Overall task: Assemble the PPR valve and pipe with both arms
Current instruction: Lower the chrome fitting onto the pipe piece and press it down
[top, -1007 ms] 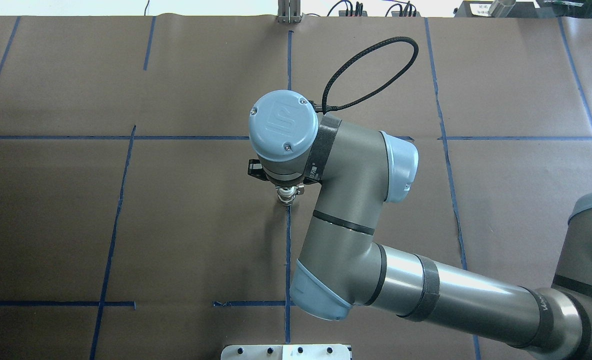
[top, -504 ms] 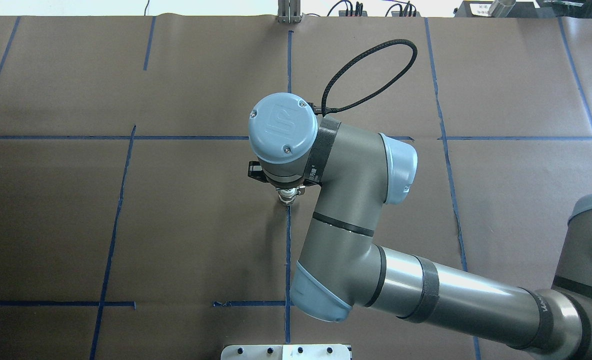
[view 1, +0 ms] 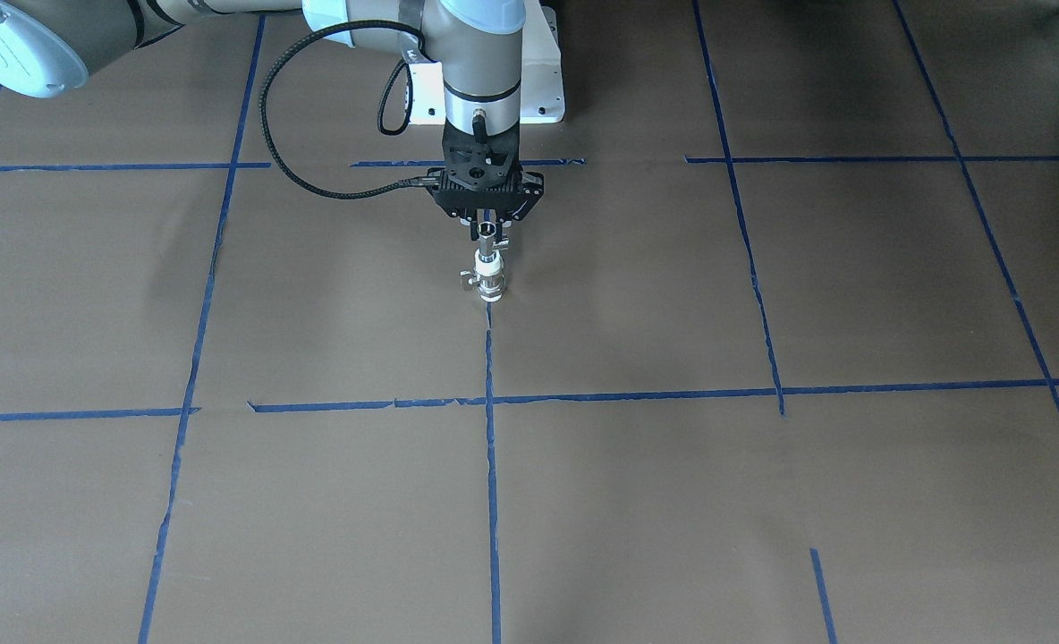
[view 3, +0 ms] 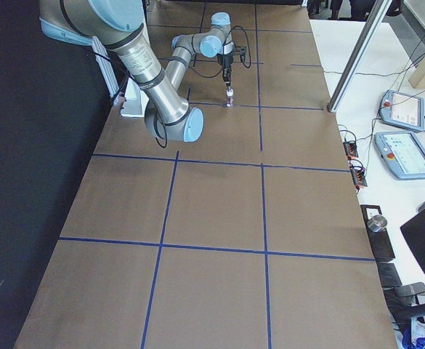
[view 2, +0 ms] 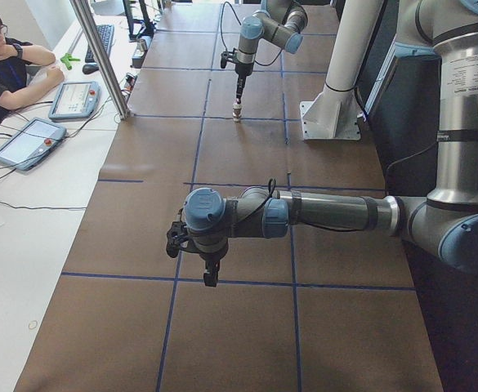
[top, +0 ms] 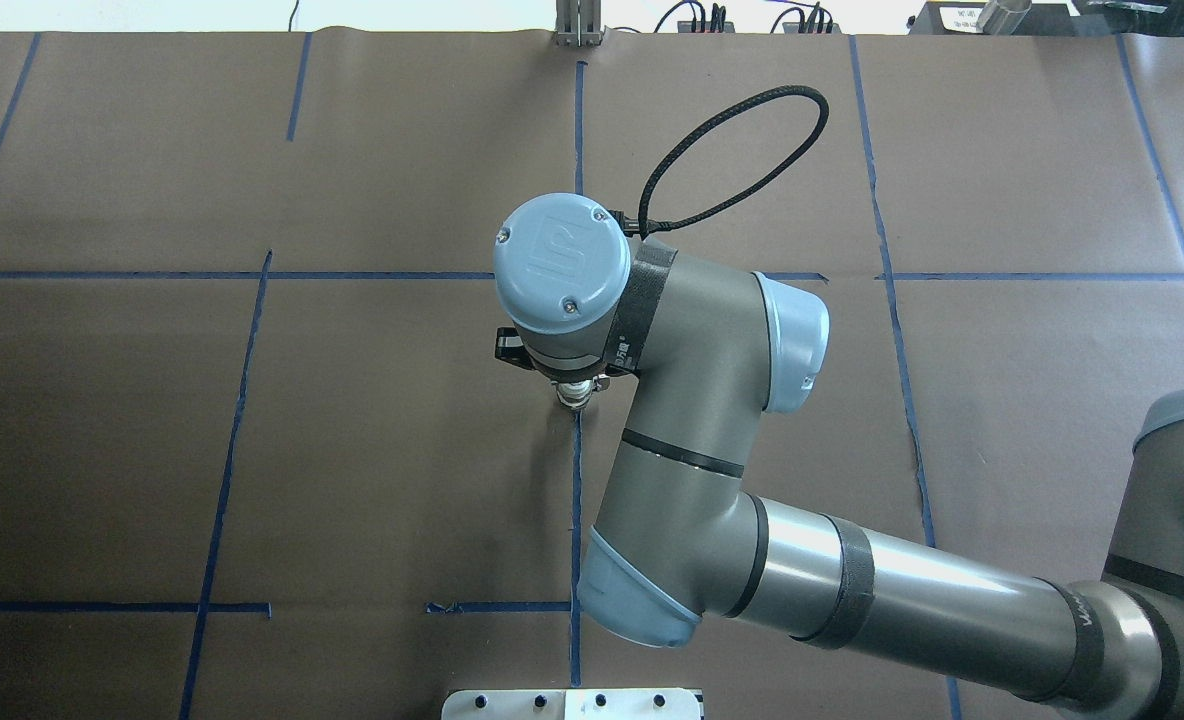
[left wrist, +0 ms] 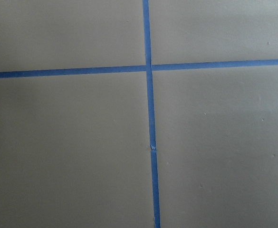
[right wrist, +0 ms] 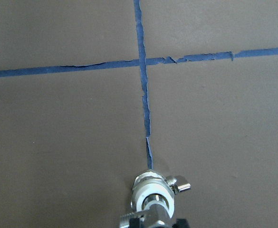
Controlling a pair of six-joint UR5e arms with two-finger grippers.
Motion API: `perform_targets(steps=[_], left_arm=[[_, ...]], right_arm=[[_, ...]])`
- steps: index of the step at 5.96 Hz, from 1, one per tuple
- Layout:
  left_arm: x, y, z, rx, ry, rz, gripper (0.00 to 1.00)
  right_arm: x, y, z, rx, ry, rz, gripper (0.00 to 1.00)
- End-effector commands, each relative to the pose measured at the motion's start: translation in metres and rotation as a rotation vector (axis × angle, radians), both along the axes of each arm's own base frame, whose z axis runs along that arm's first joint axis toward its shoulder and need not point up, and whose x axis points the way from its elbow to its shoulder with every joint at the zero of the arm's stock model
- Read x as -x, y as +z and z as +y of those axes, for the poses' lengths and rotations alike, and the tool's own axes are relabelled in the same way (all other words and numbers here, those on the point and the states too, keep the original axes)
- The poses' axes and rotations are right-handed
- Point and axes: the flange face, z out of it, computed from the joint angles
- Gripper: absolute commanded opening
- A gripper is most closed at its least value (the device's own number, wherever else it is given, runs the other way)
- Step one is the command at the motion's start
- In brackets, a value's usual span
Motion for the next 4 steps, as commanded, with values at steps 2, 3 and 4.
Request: perform_targets(steps=[2,3,4], left_arm=[[0.0003,0.0022,-0.0001,-0.001,0.0,0.0,1.0],[0.0003,0.0022,-0.0001,-0.001,0.0,0.0,1.0],[-0.0003,0.0022,-0.0002,-0.001,0.001,0.0,1.0]], right_arm=[[0.0018,0.0013,-0.0004,0.0,-0.001,0.003,0.0],[0.0022,0.0019,-0.0006,0.001,-0.001,0.004,0.0],[0.0035,0.0033,-0.0012,0.002,-0.001,0.007,0.01]])
